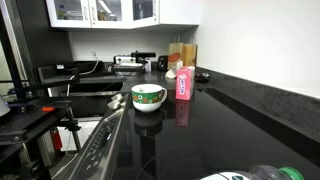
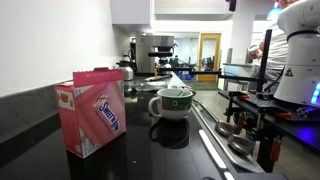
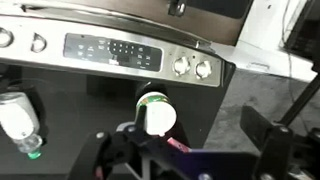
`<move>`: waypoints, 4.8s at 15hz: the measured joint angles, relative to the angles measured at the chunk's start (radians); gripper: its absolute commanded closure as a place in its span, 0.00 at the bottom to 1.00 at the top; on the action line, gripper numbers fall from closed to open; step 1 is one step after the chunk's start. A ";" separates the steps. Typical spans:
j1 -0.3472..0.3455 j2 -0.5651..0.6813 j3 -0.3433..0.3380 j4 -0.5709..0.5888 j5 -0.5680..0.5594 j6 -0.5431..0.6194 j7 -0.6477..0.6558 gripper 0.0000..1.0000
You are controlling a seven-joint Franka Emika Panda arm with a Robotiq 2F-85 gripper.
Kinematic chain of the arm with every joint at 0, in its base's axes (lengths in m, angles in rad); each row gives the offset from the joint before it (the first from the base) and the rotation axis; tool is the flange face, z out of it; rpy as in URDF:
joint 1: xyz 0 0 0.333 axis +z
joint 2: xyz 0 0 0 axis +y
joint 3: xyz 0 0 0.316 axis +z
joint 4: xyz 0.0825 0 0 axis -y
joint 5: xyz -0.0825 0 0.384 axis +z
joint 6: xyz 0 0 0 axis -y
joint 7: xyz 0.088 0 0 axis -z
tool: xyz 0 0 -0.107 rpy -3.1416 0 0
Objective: Take the green marker out of the white and green mug
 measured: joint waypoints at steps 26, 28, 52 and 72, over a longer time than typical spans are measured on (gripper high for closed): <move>0.002 0.518 0.051 0.119 -0.058 0.203 -0.001 0.00; 0.001 0.681 0.063 0.196 -0.074 0.271 0.012 0.00; 0.027 1.342 0.151 0.576 -0.191 0.380 0.094 0.29; 0.032 1.374 0.160 0.639 -0.176 0.352 0.153 0.95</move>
